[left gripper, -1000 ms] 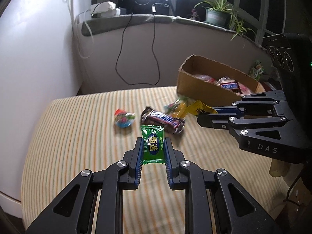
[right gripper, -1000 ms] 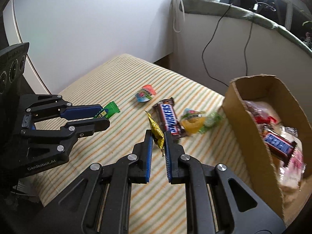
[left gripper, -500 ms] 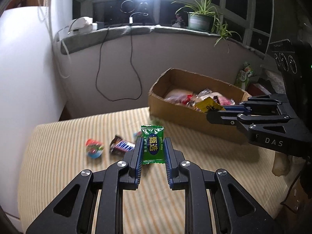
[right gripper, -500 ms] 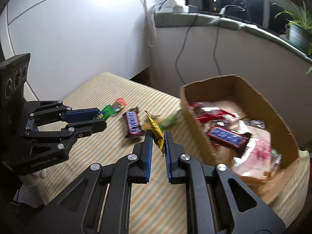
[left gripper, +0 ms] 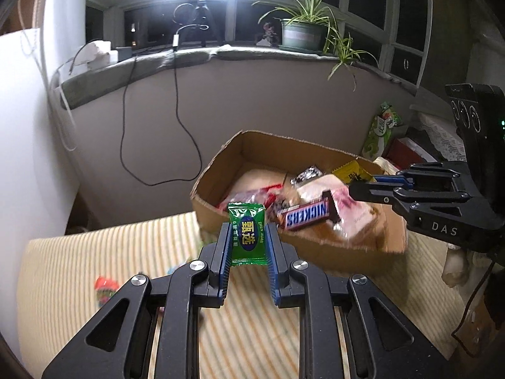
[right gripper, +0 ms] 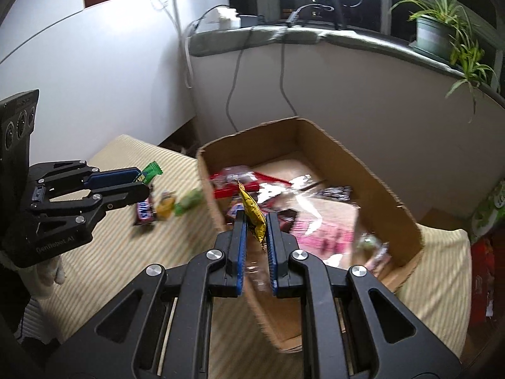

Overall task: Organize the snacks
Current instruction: 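Carry the green packet and yellow candy over the box with both tools, then open both tools to drop the green packet and yellow candy into the box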

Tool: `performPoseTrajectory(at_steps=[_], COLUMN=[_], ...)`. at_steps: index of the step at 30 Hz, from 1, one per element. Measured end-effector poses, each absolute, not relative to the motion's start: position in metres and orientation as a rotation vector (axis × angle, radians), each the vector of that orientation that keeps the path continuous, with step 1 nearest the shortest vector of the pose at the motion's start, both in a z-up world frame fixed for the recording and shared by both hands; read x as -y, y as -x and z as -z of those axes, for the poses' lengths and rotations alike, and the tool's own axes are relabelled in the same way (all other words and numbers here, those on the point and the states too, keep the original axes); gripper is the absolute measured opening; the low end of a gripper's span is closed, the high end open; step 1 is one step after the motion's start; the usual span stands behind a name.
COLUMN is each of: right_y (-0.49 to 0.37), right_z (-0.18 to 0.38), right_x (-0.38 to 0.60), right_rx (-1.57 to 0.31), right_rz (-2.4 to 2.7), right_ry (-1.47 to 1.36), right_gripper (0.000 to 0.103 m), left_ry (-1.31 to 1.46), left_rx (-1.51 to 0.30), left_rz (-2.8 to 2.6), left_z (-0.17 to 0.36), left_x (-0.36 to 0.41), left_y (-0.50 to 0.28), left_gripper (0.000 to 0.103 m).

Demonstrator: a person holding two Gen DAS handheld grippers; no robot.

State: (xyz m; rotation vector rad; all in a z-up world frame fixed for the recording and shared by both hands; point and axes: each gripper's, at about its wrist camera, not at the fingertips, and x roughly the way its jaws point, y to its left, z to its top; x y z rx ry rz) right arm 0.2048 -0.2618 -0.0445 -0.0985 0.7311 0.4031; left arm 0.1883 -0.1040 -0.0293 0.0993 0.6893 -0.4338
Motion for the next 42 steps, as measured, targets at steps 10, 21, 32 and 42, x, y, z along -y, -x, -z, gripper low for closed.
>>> performPoseTrajectory(at_steps=[10,21,32,42], right_y=[-0.234,-0.263,-0.273,-0.272], right_z=[0.041,0.045,0.053,0.054], right_x=[0.279,0.291,0.294,0.299], right_rx=[-0.744,-0.779,-0.803,-0.799], right_rz=[-0.361,-0.331,-0.316,-0.275], right_ry=[0.096,0.079,0.069,0.061], right_gripper=[0.012,0.012,0.012,0.042], left_ry=[-0.123,-0.137,-0.145,-0.161], left_rx=[-0.679,-0.704,-0.705,-0.699], left_rz=[0.465,0.471,0.465,0.458], left_z=[0.021,0.03,0.03,0.028], left_x=[0.136,0.156,0.161,0.163], left_y=[-0.229,-0.253,-0.257,-0.257], left_gripper=[0.019,0.019,0.019,0.026])
